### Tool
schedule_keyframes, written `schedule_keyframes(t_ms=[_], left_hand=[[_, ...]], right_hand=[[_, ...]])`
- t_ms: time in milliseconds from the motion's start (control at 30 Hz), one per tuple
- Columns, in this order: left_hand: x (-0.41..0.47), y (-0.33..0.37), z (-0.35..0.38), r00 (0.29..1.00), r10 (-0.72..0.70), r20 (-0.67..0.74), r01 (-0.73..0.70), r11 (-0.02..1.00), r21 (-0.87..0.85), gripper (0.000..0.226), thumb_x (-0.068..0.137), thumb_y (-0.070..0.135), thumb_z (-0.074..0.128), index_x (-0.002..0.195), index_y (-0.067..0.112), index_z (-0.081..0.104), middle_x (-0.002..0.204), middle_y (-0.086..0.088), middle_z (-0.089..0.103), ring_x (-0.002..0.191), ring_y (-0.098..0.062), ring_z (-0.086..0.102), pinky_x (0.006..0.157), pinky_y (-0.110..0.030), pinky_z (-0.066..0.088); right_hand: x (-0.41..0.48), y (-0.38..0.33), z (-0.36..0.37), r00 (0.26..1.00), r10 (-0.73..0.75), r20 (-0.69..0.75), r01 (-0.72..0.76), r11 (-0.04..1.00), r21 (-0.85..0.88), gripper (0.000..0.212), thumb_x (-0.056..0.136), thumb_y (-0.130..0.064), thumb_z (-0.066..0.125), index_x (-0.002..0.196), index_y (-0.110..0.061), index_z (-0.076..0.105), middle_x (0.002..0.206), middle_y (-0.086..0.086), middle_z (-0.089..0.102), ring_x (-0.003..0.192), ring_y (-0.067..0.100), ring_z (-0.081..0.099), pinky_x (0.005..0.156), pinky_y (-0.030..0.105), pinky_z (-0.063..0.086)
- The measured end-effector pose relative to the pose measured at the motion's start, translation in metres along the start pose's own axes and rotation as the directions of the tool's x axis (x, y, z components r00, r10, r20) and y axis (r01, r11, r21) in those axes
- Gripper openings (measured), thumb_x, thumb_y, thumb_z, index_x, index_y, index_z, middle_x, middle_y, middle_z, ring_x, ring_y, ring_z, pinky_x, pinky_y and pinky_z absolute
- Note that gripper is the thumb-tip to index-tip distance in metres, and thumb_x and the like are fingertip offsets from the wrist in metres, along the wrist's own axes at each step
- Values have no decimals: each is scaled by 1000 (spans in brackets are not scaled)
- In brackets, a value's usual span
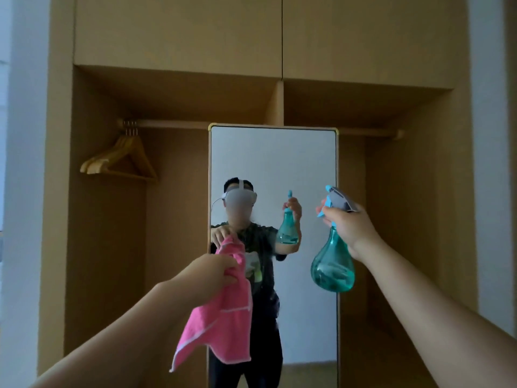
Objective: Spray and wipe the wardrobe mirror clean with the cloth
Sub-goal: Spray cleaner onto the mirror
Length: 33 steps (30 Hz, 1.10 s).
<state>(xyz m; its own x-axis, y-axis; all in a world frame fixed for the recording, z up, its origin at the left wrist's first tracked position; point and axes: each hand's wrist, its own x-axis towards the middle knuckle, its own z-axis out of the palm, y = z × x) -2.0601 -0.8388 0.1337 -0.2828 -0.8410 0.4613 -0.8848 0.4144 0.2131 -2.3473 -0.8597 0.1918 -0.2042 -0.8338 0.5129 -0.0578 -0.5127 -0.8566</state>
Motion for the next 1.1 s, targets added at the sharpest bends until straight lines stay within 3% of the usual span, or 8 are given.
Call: schedule_keyframes(t_ms=[133,200,300,600,667,800,1000,1100], left_hand=[[0,1,-9,994,38,-104,-15,976,218,8,91,41,55,92,40,63,99,13,40,91,-6,43,80,-20,39],[1,2,-12,987,50,-154,-21,983,184,12,93,39,52,92,34,63,103,13,49,95,-7,47,88,-26,45],[3,6,-16,987,-29,-160,45,994,96,16,96,34,49,94,24,60,92,7,64,82,-10,59,78,-31,53],[-5,2,-16,975,-65,-214,62,998,-19,12,102,31,32,101,27,44,86,12,57,72,-1,56,50,-9,40],[-8,0,-16,979,-75,-191,65,996,-56,5,99,34,42,101,29,44,93,11,58,76,-3,58,51,-9,44],[-17,-2,-21,996,-70,-56,62,991,-119,50,76,22,75,111,34,41,102,16,54,86,-4,59,58,-15,54],[-23,-10,-27,989,-64,-135,54,996,-75,31,83,6,61,105,26,52,96,13,61,87,-3,60,70,-24,58],[-28,-10,-33,986,-44,-162,39,999,-36,27,82,4,59,102,22,56,95,11,60,88,-3,58,74,-25,55]], right_hand=[[25,-10,-13,994,-78,-81,70,993,-95,4,81,-31,69,83,-29,66,96,10,69,91,23,66,76,36,51],[34,-12,-15,990,-104,-96,87,982,-166,6,83,-29,67,80,-26,63,82,6,64,79,21,61,64,29,44],[44,-11,-17,988,-101,-114,76,975,-207,8,83,-26,65,77,-23,60,75,4,58,72,19,56,60,26,40],[49,0,-18,980,-101,-173,53,964,-262,13,84,-23,57,72,-21,58,68,2,55,60,13,51,51,23,38],[47,2,-17,979,-112,-169,63,961,-267,14,86,-22,55,72,-20,57,66,2,53,56,12,47,49,22,37],[40,-2,-11,984,-152,-89,130,968,-214,10,84,-15,59,78,-21,63,67,-3,57,53,8,52,47,20,36],[26,-16,11,986,-165,-39,157,974,-166,26,89,-9,56,67,-23,52,47,-8,50,46,8,51,40,18,36],[20,-21,21,987,-158,-9,156,982,-111,33,90,0,50,63,-20,47,34,-19,47,34,-10,48,31,6,30]])
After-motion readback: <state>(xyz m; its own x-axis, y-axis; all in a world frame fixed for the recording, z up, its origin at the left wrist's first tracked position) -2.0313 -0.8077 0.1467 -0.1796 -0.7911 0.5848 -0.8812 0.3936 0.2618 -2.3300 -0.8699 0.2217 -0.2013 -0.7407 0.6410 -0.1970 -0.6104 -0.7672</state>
